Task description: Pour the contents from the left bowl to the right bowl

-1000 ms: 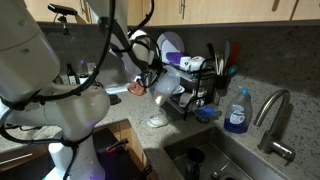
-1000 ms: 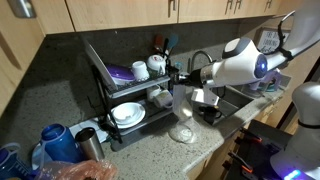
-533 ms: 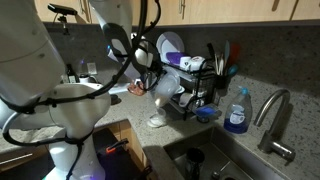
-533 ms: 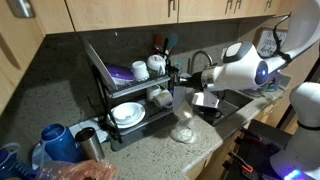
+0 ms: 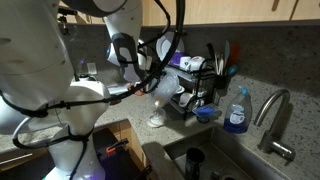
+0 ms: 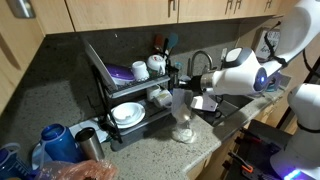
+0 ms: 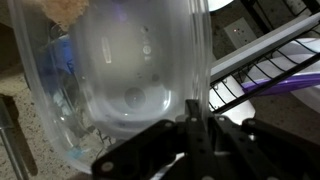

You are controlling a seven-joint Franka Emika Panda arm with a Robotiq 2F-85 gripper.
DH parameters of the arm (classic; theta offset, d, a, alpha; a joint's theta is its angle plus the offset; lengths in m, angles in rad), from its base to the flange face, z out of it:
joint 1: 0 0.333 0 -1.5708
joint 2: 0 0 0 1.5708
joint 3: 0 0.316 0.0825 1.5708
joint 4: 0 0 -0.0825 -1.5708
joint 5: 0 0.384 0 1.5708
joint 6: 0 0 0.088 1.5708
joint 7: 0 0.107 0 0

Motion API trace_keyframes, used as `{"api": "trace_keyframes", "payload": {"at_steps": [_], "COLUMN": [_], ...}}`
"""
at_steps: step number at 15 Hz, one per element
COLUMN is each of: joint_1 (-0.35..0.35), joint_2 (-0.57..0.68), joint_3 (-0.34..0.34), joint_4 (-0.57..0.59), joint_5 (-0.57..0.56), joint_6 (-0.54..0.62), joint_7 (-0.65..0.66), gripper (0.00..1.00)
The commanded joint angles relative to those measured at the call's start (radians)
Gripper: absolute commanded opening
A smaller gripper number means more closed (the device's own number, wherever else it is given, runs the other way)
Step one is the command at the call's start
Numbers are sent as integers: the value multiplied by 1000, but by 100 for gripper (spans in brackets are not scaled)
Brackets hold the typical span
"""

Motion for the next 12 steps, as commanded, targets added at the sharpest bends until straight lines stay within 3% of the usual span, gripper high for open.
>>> {"api": "trace_keyframes", "payload": {"at_steps": [1,6,12], "joint_1": [91,170,204], "joint_2": [-75,-127,-173], "joint_3": [-68,-127,-144], "joint_4": [-14,-24,-43], "joint_5": [-51,-94,-116], "joint_6": [-89,-177,-239], "joint_7": [0,0,0], "gripper": [1,1,1]}}
